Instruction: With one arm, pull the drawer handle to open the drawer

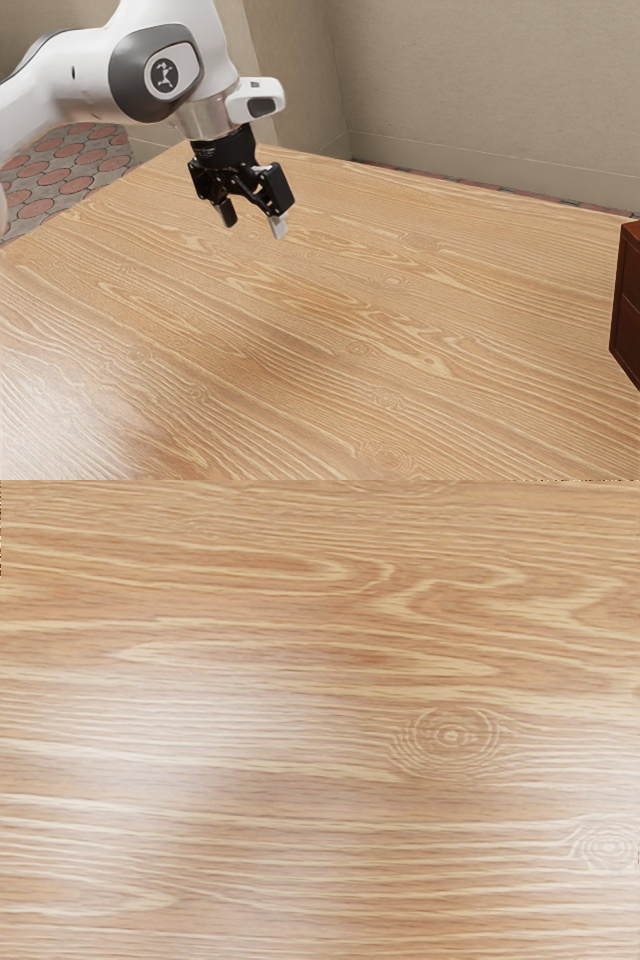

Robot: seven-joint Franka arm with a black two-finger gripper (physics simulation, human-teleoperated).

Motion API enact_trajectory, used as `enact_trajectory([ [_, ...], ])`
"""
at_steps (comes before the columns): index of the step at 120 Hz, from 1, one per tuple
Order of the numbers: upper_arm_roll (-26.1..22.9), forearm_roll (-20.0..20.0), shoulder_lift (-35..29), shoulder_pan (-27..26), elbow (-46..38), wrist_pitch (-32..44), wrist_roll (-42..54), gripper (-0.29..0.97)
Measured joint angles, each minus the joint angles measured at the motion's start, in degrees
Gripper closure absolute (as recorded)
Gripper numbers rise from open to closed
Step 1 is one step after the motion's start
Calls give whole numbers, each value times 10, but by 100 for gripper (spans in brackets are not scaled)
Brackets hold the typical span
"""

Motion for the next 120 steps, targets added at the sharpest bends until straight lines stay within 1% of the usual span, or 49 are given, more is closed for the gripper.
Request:
enact_trajectory([
  [30,0,-9,0,4,2,-3,-2,0],
  [36,-2,-8,-1,5,41,-14,-6,0],
  [40,-2,-7,-11,2,76,-27,-10,0],
  [45,-3,-4,-25,0,99,-46,-19,0],
  [56,-9,1,-33,-8,114,-76,-48,0],
  [65,-10,9,-34,-31,106,-88,-74,0],
  [75,-9,19,-45,-68,52,-85,-107,0],
  [87,-8,24,-143,-111,-122,-42,-152,0],
  [101,-8,25,-214,-136,-249,10,-212,0],
  [109,-9,24,-237,-157,-290,36,-250,0],
  [120,-10,24,-248,-181,-306,53,-306,0],
])
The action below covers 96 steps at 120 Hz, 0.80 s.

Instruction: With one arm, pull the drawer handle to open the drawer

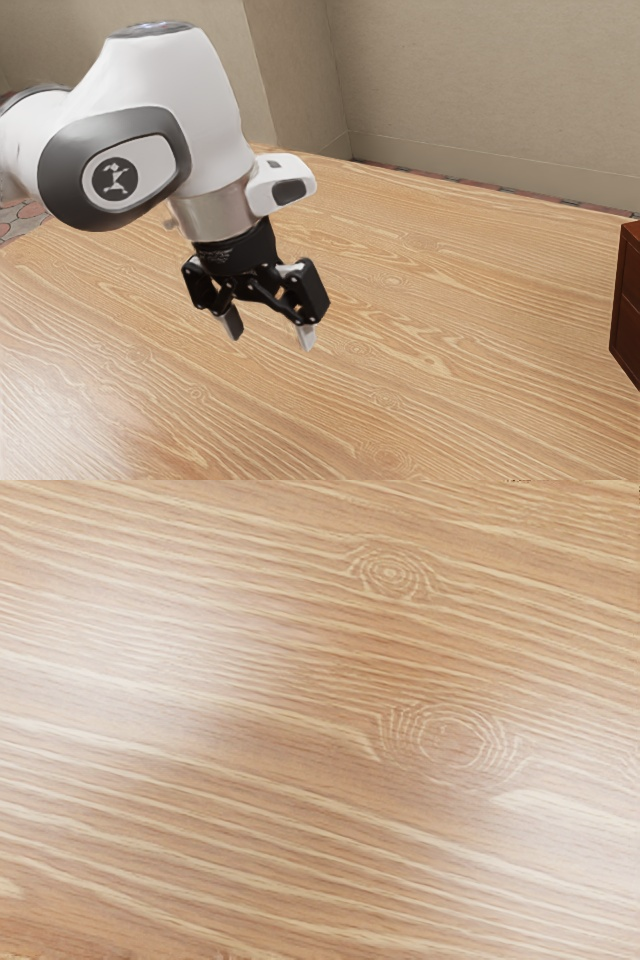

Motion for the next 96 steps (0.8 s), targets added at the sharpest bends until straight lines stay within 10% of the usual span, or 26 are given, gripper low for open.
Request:
enact_trajectory([
  [96,-16,20,107,-107,61,53,-376,0],
])
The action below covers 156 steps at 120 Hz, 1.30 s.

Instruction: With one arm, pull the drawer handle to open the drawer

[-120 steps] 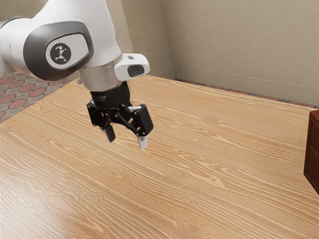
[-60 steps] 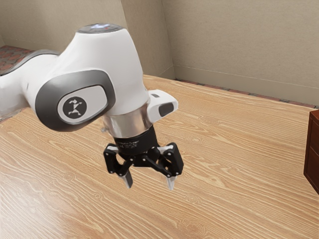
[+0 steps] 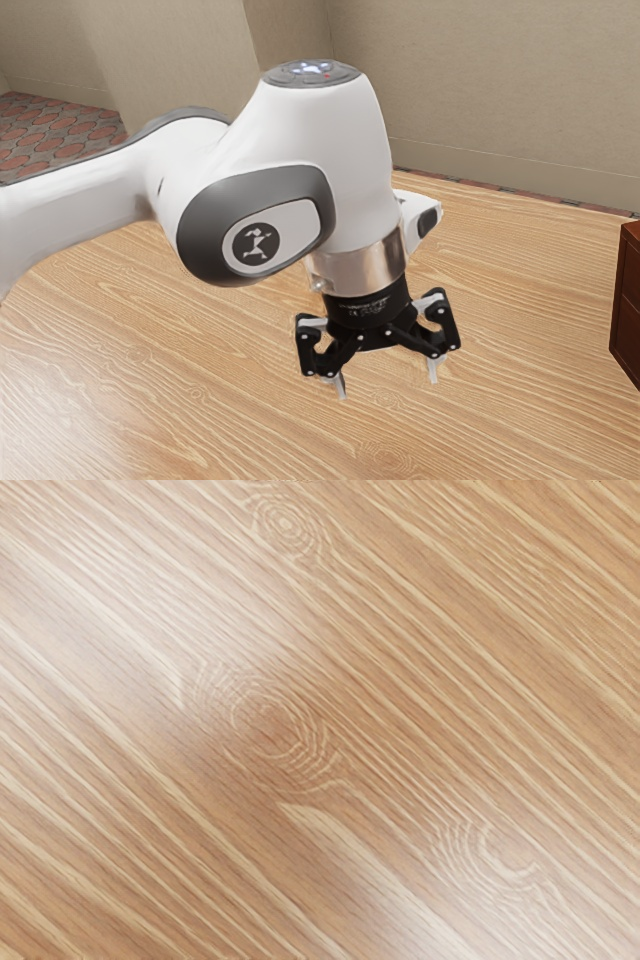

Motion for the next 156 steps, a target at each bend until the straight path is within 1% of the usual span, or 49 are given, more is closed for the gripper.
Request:
enact_trajectory([
  [30,-19,-10,24,-12,15,27,-47,0],
  [68,-20,-13,57,-28,16,101,-84,0],
  [90,-25,-14,113,-17,81,125,-98,0],
  [114,-42,-23,139,-21,119,136,-109,0],
  [156,-44,-26,206,-32,211,137,-125,0],
])
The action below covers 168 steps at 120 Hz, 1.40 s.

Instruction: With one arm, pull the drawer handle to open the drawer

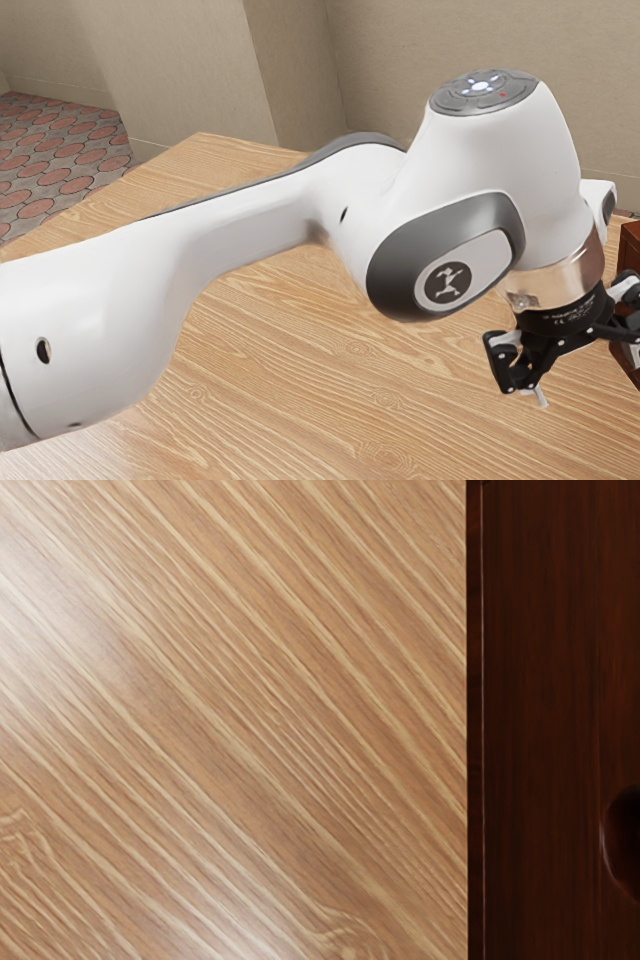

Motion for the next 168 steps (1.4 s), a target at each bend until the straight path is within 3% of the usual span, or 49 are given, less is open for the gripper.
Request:
enact_trajectory([
  [71,0,-1,63,-11,72,31,-21,0],
  [168,1,-6,89,-11,55,131,-37,0],
])
